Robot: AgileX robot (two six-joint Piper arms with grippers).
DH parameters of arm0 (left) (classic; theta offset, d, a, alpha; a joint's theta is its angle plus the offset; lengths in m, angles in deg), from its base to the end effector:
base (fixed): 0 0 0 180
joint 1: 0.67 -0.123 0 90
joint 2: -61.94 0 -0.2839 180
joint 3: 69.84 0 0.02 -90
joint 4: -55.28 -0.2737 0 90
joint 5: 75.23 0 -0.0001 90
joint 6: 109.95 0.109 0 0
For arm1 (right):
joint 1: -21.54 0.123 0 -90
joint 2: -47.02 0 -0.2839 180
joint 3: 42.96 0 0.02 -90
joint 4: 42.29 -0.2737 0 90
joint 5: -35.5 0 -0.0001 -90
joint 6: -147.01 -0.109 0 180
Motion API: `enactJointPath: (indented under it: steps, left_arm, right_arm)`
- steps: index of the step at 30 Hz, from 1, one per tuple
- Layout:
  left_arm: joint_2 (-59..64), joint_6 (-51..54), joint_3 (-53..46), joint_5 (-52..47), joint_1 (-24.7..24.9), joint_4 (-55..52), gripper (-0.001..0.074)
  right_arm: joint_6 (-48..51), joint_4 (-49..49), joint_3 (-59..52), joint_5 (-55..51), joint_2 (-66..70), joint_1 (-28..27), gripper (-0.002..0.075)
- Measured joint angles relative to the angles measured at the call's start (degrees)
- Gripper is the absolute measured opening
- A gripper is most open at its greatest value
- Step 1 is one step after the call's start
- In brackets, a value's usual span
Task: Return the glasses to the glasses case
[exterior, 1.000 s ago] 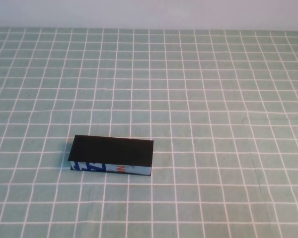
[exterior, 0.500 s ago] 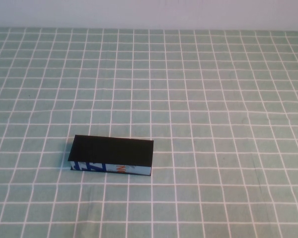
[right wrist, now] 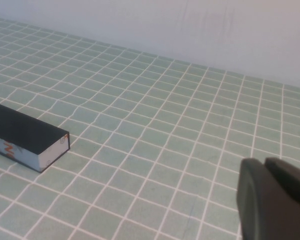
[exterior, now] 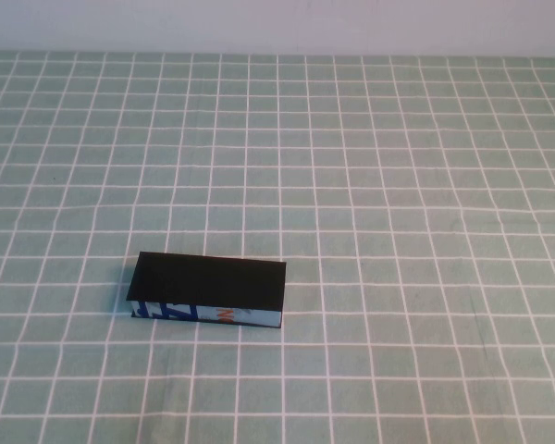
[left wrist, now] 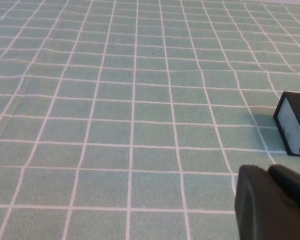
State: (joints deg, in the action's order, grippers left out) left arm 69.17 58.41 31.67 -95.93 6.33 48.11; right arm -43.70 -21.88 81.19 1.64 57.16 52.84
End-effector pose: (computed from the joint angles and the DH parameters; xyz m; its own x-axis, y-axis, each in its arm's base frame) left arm 0.0942 -0.0067 0.1685 -0.2839 -0.0516 -0.9575 0.0555 0.9960 -0.0702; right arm 0.0693 0.0173 0.2874 -0.0816 -0.1788 -0.9805 -0.3567 0.9239 -0.1388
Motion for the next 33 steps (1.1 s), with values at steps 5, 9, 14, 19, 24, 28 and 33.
enactJointPath:
  steps: [5,9,14,19,24,28,33]
  left_arm:
    - [0.0,0.0,0.0,0.0,0.0,0.0,0.0002]
    - [0.0,0.0,0.0,0.0,0.0,0.0,0.0002]
    - [0.0,0.0,0.0,0.0,0.0,0.0,0.0001]
    - [0.0,0.0,0.0,0.0,0.0,0.0,0.0002]
    - [0.0,0.0,0.0,0.0,0.0,0.08,0.0002]
    - [0.0,0.0,0.0,0.0,0.0,0.08,0.0001]
    - [0.0,0.0,0.0,0.0,0.0,0.08,0.0002]
  right_arm:
    - [0.0,0.0,0.0,0.0,0.0,0.0,-0.0011]
    - [0.0,0.0,0.0,0.0,-0.05,0.0,-0.0011]
    - [0.0,0.0,0.0,0.0,-0.05,-1.6,-0.0011]
    - [0.0,0.0,0.0,0.0,-0.05,-9.0,-0.0011]
    - [0.0,-0.17,0.0,0.0,-0.05,-19.1,-0.0011]
    - [0.0,-6.25,-0.12,0.54,-0.14,-24.4,-0.0011]
    - [0.0,-16.45,-5.27,4.87,-0.14,-26.39,-0.0011]
